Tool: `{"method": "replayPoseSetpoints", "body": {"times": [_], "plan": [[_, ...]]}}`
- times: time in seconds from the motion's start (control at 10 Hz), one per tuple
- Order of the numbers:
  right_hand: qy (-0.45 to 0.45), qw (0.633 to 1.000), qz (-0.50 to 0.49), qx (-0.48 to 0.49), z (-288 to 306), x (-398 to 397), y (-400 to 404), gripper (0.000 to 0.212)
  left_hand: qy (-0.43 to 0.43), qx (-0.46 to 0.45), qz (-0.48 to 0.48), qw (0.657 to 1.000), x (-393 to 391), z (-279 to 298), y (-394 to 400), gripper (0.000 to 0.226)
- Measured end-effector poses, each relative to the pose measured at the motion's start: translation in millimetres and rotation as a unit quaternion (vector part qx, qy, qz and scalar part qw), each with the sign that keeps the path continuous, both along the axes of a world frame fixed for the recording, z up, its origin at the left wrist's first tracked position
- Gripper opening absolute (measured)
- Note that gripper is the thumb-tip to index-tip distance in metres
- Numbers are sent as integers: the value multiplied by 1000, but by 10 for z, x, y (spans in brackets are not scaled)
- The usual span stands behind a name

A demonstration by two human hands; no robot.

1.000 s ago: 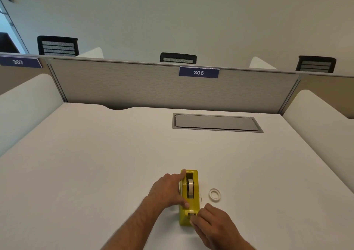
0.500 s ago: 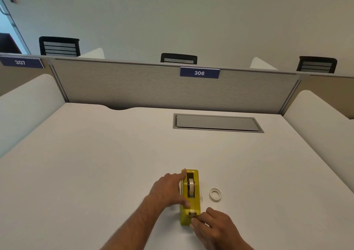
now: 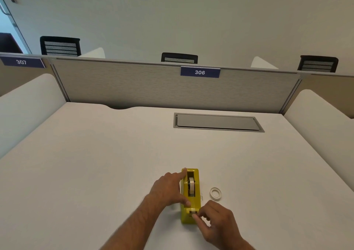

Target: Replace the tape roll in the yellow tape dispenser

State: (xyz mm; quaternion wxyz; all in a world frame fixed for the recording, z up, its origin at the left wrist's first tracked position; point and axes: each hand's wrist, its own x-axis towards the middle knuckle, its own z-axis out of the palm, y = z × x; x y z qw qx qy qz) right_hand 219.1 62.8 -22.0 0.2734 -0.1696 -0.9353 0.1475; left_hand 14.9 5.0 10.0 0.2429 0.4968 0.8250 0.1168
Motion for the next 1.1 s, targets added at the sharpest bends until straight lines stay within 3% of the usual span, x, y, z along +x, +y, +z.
{"method": "replayPoseSetpoints", "body": {"times": [0.2,0.4,0.9,1.1], "plan": [[-30,996,56,62,32,34,21,27,4,4,0,1000,-16,-32,0,117],[-43,992,50,111,56,25,-4,23,14,-2,0,1000,-13,-53,12,118],[-49,997,40,33,161,23,-64,29,29,-8,-17,999,3,-5,-37,115],[61,997,27,-37,542,18,23,27,19,30,2,999,-74,42,-107,98]]}}
